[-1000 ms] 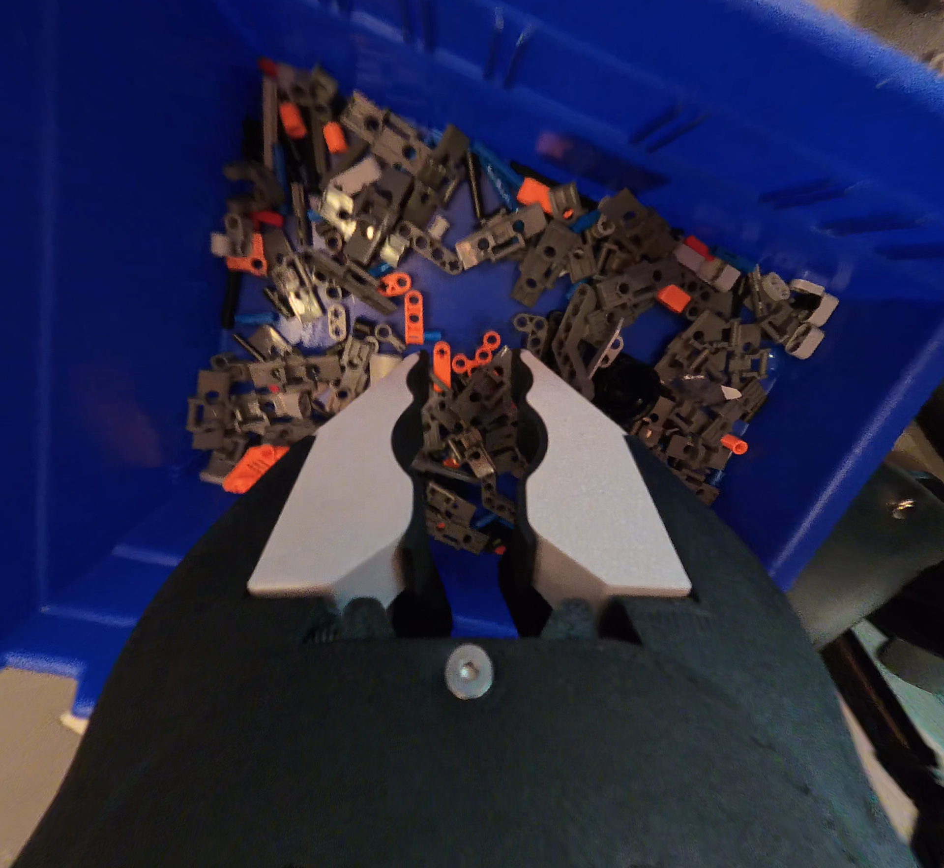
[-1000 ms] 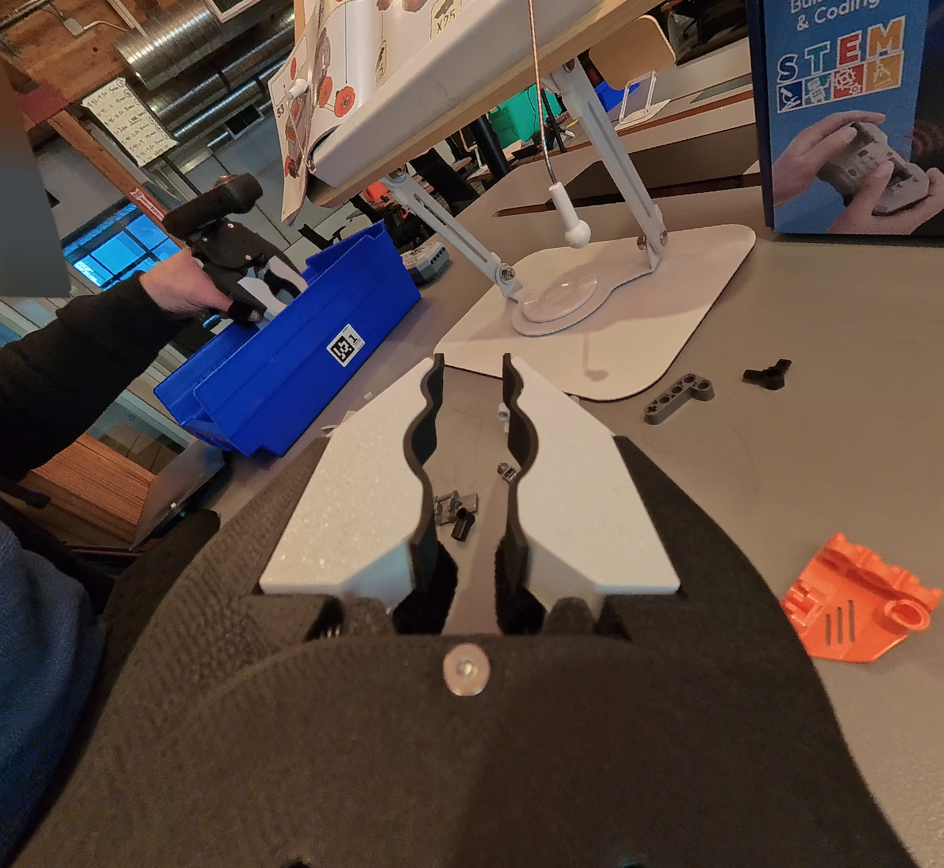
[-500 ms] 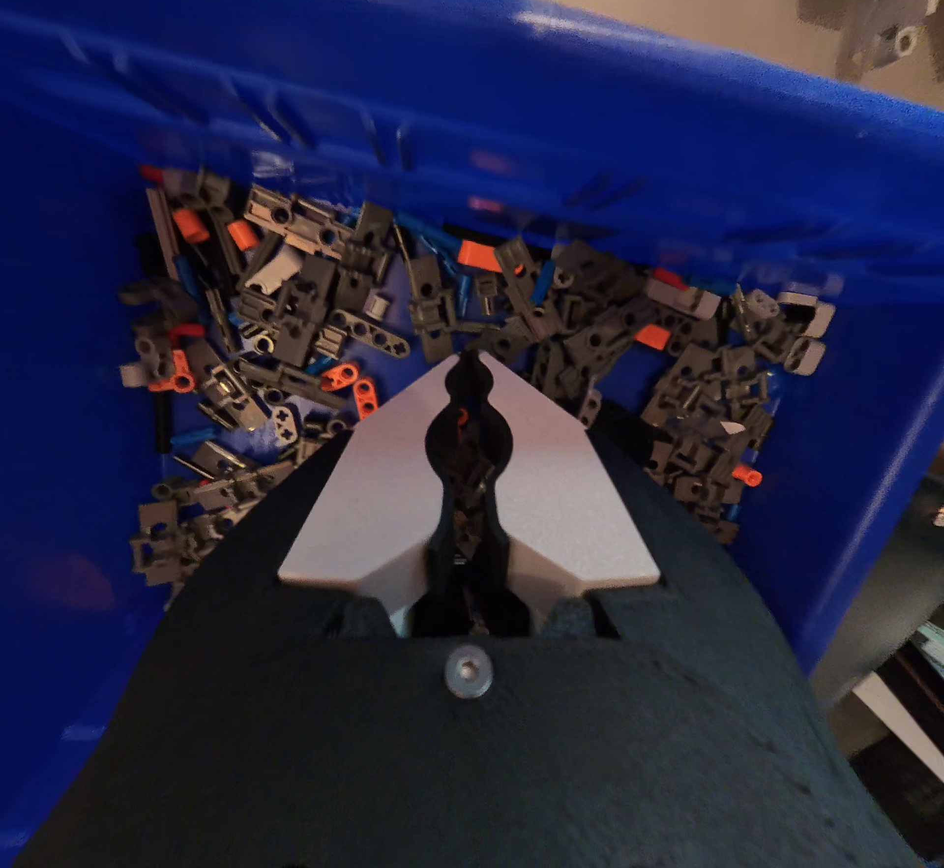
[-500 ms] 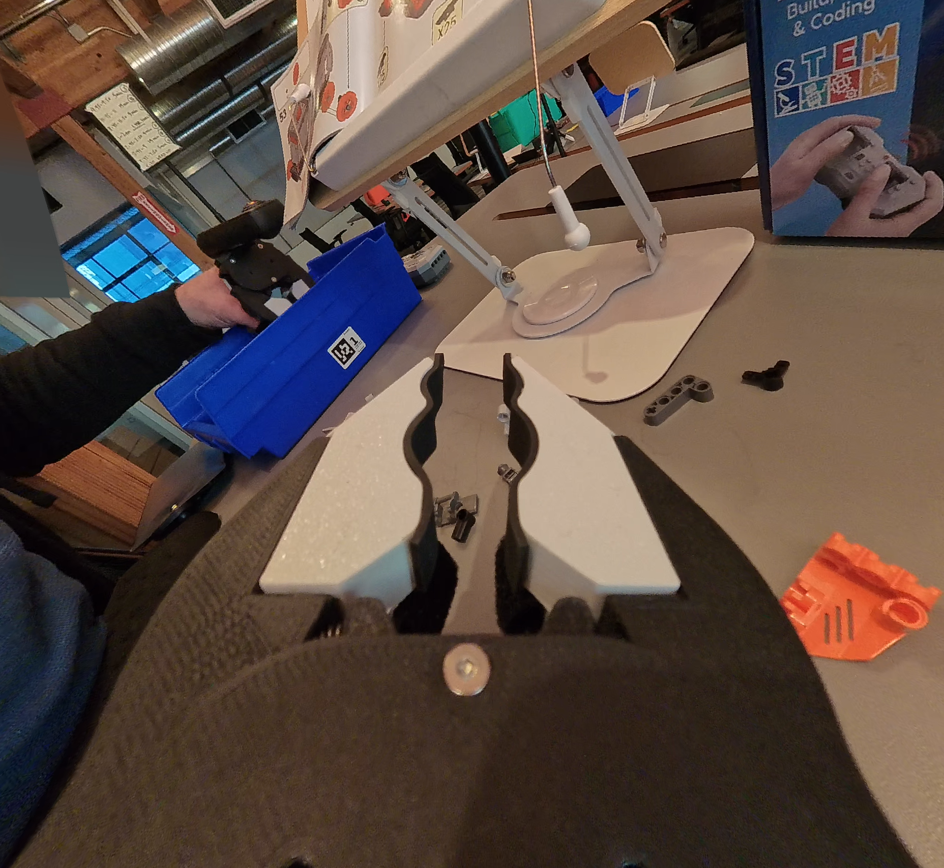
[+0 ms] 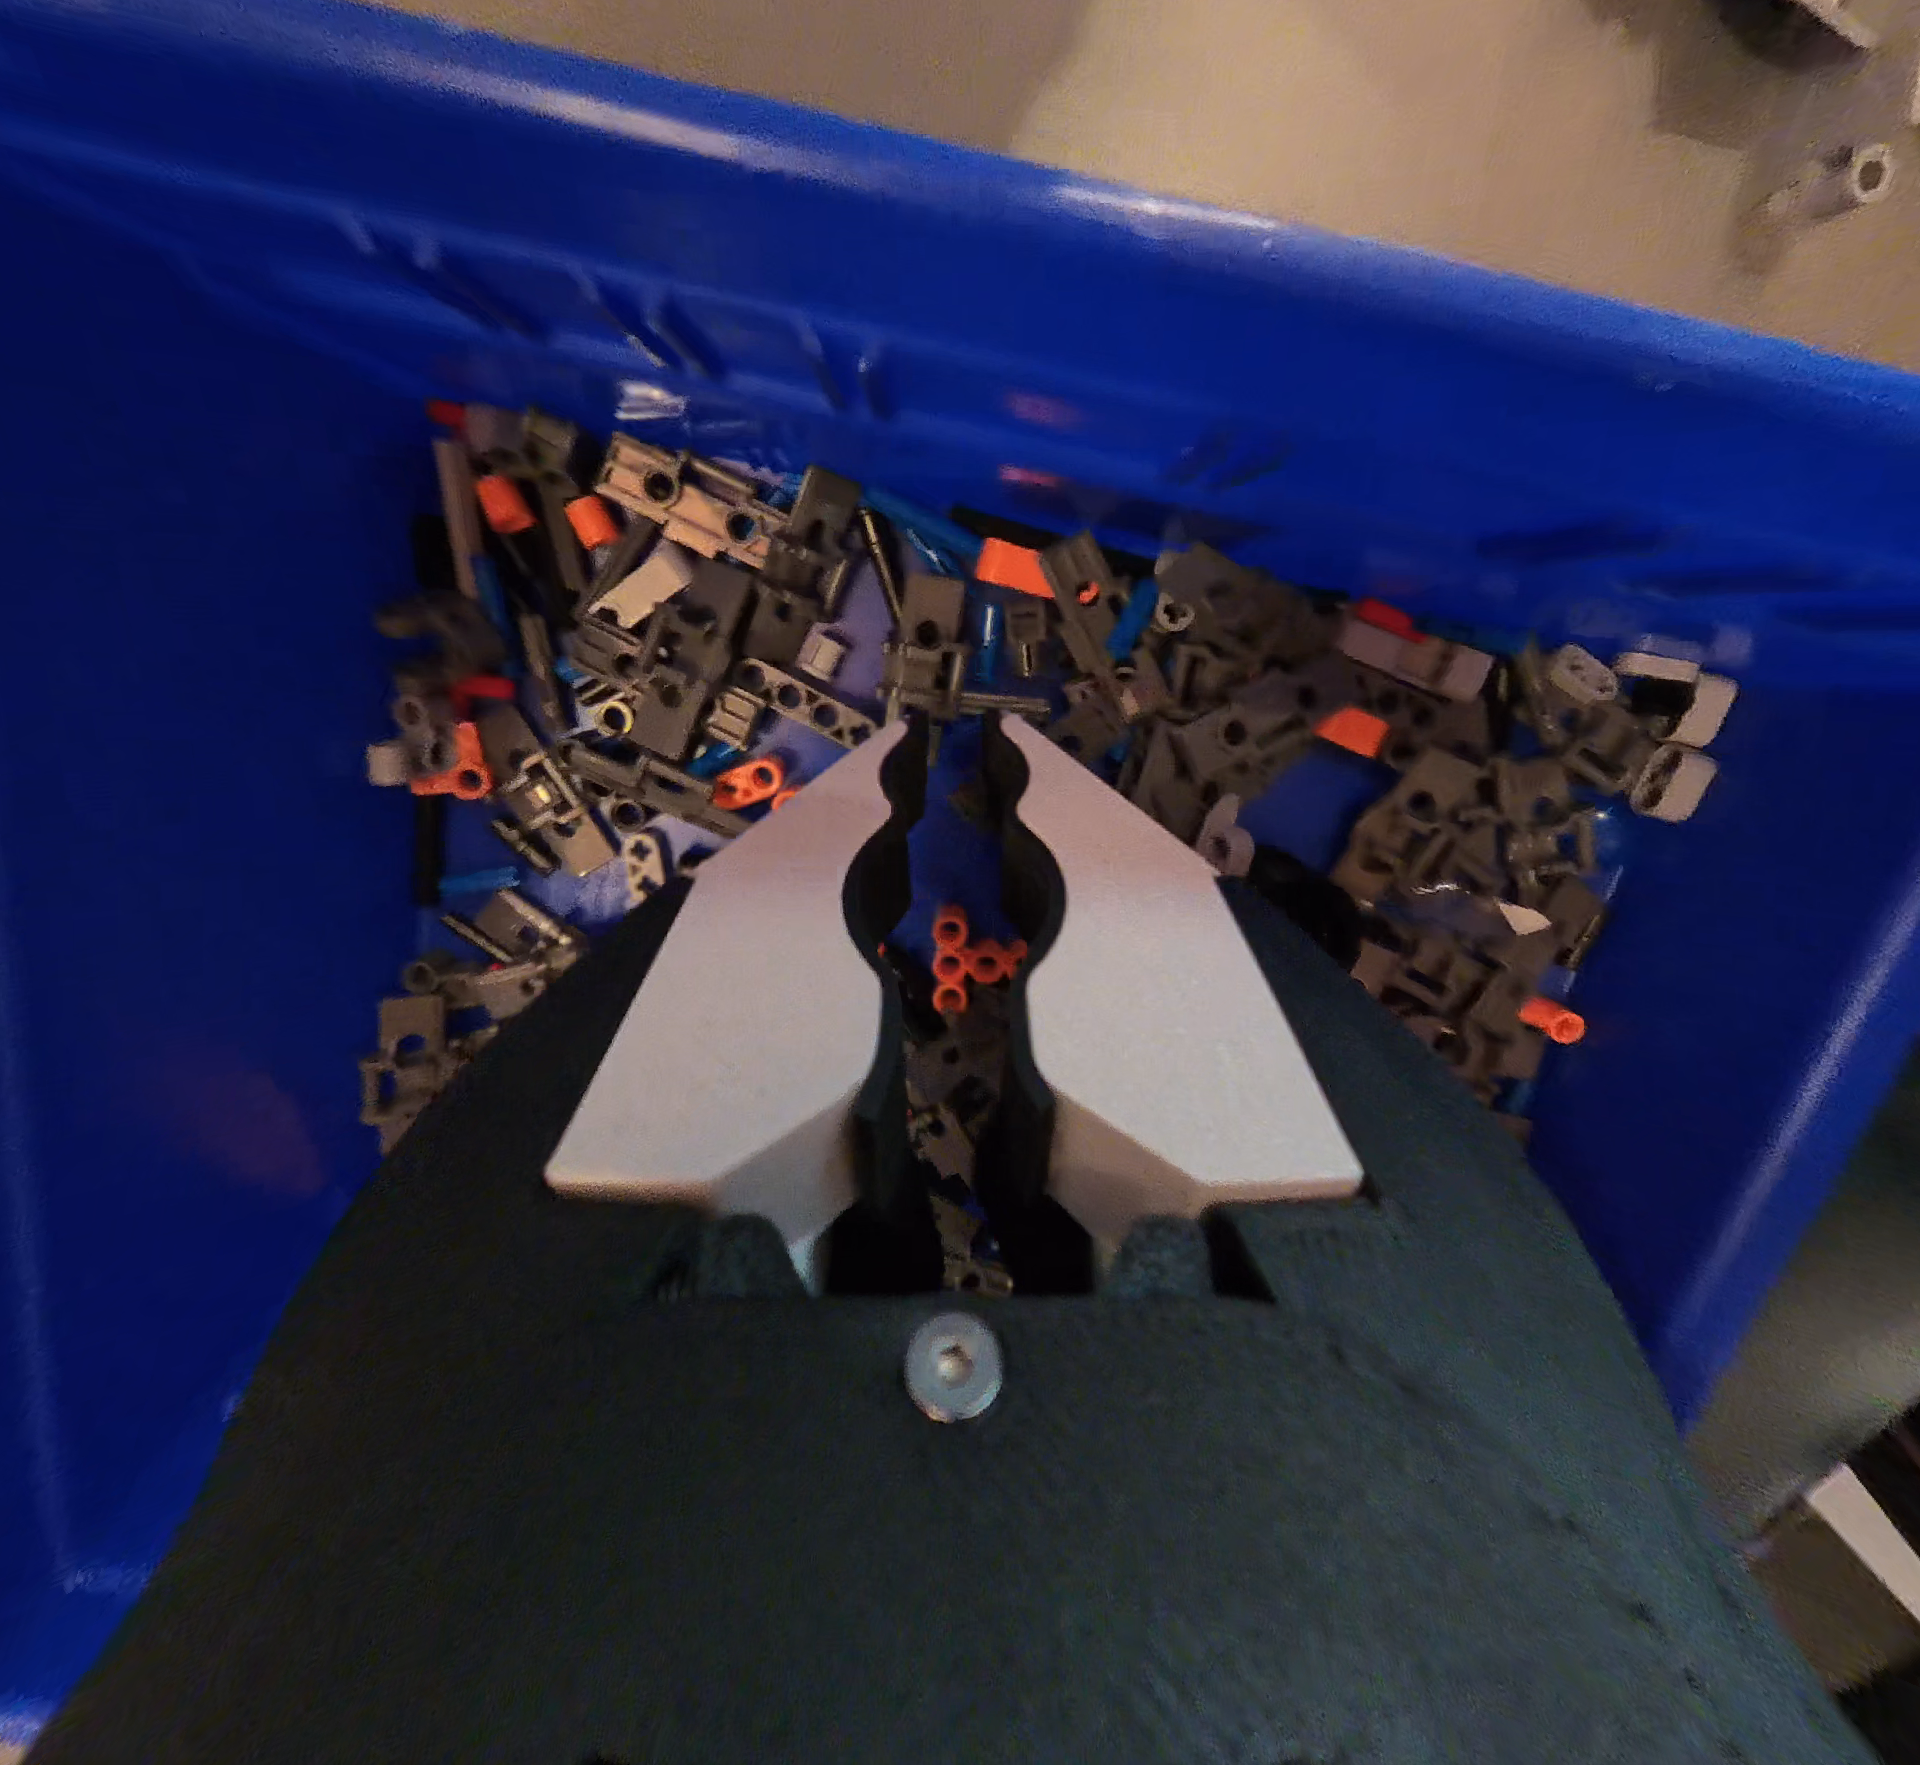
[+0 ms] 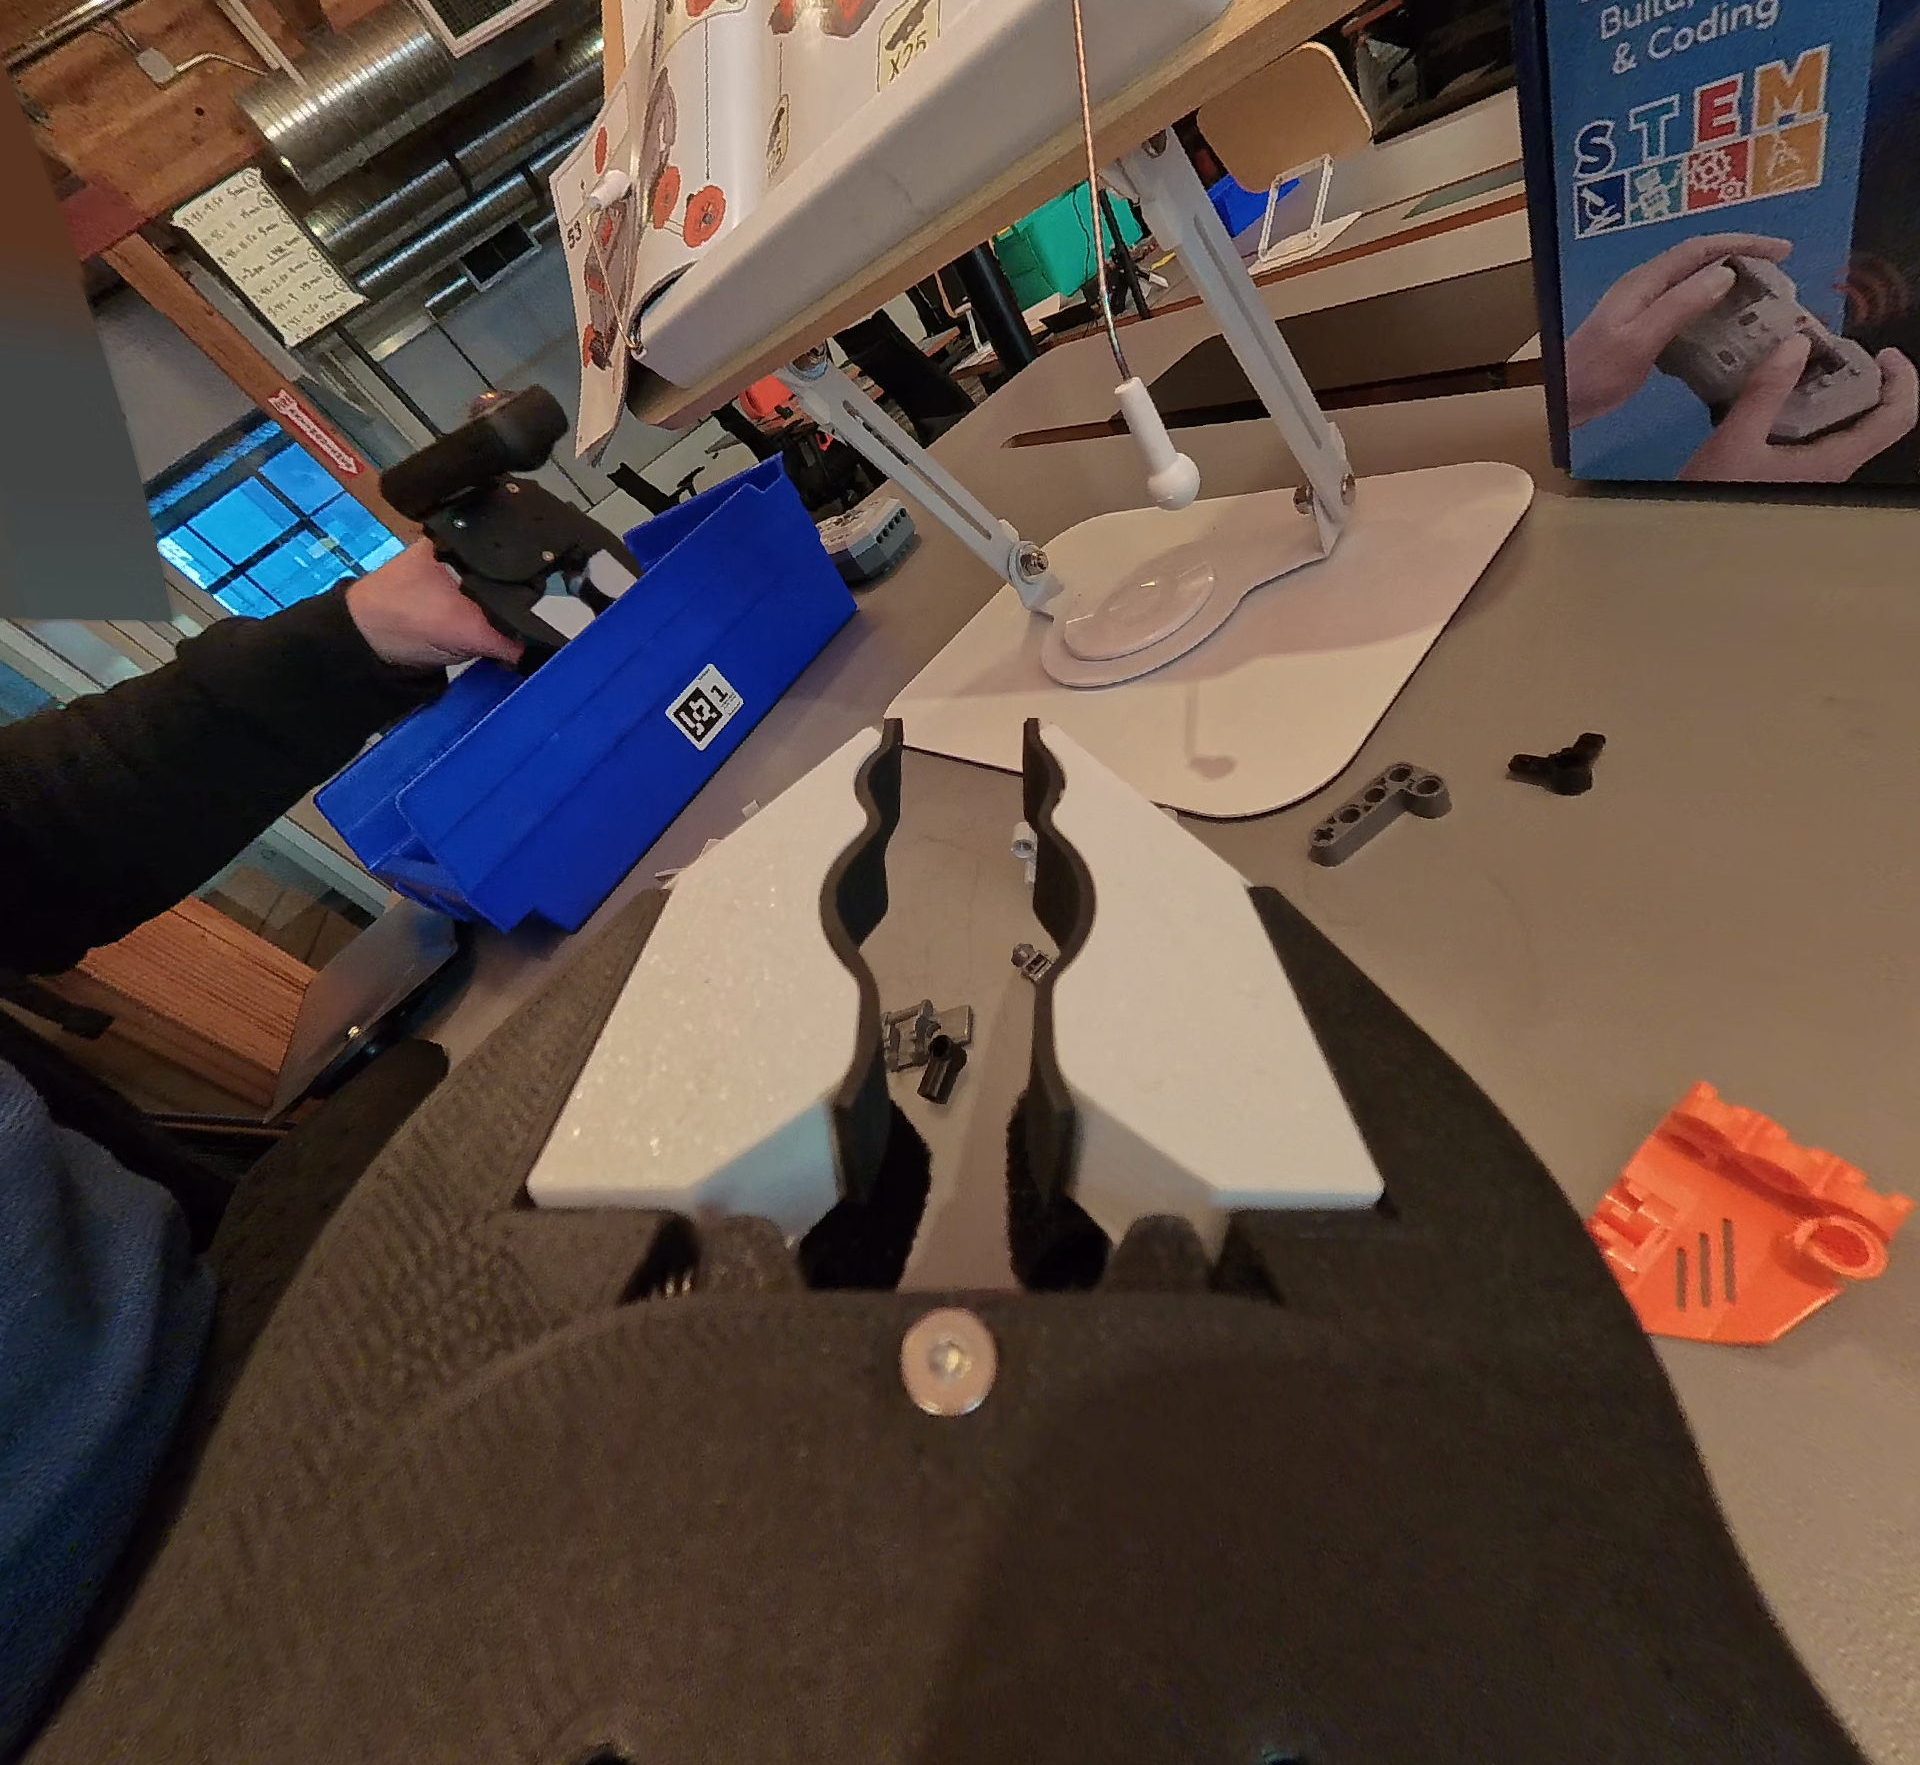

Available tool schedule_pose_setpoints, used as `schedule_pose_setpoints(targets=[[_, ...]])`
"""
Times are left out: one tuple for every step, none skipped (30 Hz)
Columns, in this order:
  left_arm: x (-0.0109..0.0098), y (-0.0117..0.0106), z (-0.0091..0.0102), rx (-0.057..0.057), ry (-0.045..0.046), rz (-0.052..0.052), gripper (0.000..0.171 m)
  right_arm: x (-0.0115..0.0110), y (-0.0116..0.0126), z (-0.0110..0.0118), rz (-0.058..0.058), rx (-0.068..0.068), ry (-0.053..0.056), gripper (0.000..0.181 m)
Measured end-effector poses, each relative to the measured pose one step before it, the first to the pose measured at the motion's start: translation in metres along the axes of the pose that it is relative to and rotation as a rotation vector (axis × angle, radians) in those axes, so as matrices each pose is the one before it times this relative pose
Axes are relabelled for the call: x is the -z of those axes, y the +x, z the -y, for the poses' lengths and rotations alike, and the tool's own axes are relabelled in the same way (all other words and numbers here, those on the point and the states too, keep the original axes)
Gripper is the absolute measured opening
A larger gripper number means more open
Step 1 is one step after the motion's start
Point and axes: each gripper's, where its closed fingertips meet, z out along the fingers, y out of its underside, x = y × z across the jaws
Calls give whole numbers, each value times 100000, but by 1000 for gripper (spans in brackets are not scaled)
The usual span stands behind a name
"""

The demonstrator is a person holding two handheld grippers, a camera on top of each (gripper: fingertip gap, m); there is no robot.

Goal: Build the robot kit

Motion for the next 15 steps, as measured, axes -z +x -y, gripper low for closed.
schedule_pose_setpoints(targets=[[-383,284,-272,-906,-2649,-2357,12,8,0,4,-3,-12,35,21],[-353,-233,-388,-496,-2957,1138,14,6,2,7,1,20,57,21],[-278,-356,-381,-297,-2337,2211,13,12,1,16,6,16,120,21],[-59,-138,-64,25,57,803,9,13,6,7,36,-47,85,21],[40,224,-15,1076,474,-1840,3,-2,-4,4,28,-7,30,21],[-19,-62,-225,1734,-443,-89,0,-9,0,-2,7,26,-20,21],[-79,-44,-491,535,-1595,244,0,3,-4,-7,18,-18,-47,21],[-29,29,-464,256,-1322,-14,0,-10,-2,0,10,2,-3,21],[140,45,-418,518,-1058,48,0,8,4,3,-9,31,27,21],[104,-242,-846,1031,-3733,1444,0,2,-5,-3,22,-33,-23,21],[167,-365,-1082,1759,-5339,1685,0,-8,2,2,26,-30,-26,21],[184,-220,-657,865,-3073,908,0,0,-9,-4,14,29,6,21],[303,-17,192,365,1424,197,1,1,-2,-1,20,14,-11,21],[410,415,915,688,5144,-1835,3,-8,0,-3,0,1,-25,21],[317,872,1092,1752,5290,-4568,5,2,0,-4,9,12,-30,21]])
